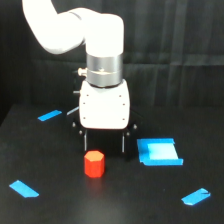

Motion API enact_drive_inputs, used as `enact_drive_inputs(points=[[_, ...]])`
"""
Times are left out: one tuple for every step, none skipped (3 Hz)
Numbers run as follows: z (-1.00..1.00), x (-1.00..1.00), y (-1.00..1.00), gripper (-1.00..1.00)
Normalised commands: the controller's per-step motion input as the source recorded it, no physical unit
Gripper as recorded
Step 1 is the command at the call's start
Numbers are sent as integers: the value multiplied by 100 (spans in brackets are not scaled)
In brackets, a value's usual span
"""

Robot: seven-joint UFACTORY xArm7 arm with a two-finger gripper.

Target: Pick up the red object from the table

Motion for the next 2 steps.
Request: enact_drive_inputs(points=[[4,-5,-65,81],[-6,-11,-50,47]])
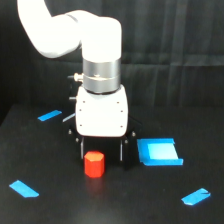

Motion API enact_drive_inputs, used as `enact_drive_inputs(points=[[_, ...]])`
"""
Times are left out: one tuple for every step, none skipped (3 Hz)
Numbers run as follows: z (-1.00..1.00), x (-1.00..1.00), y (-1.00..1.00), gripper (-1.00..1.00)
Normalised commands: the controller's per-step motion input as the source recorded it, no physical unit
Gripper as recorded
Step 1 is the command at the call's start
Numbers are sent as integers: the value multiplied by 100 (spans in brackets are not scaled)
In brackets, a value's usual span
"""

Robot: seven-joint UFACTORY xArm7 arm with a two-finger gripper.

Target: Pick up the red object from the table

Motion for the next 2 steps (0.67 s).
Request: enact_drive_inputs(points=[[-12,1,-26,-22],[-16,-6,-8,-91]])
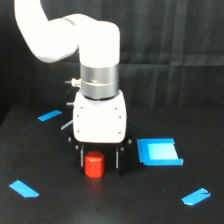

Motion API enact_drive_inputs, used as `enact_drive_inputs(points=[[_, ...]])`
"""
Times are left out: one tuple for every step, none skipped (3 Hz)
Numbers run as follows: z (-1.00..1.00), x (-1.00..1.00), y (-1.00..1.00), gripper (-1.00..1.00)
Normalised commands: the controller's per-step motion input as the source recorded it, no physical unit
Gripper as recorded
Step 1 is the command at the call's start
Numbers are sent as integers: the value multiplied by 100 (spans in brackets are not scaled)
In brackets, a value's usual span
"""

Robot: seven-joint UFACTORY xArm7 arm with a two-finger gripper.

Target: Pick up the red object from the table

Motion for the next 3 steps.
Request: enact_drive_inputs(points=[[-12,4,10,-100],[-15,6,-1,-100],[-12,12,-8,-100]])
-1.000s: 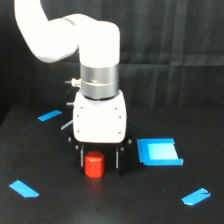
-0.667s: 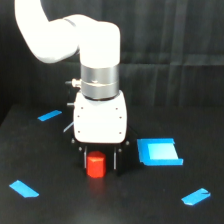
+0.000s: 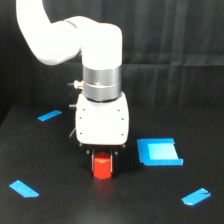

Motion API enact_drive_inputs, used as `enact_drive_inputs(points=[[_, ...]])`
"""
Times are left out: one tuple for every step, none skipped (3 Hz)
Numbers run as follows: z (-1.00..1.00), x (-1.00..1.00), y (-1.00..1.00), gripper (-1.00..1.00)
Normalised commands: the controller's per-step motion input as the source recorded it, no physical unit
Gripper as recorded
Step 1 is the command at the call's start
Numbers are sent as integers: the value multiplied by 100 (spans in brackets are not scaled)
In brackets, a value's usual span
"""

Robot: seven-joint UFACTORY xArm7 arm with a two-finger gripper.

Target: Pick up the red object from the table

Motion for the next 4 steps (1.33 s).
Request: enact_drive_inputs(points=[[95,-5,0,-97],[93,-4,-5,-98],[100,-8,9,-96],[100,15,-11,-99]])
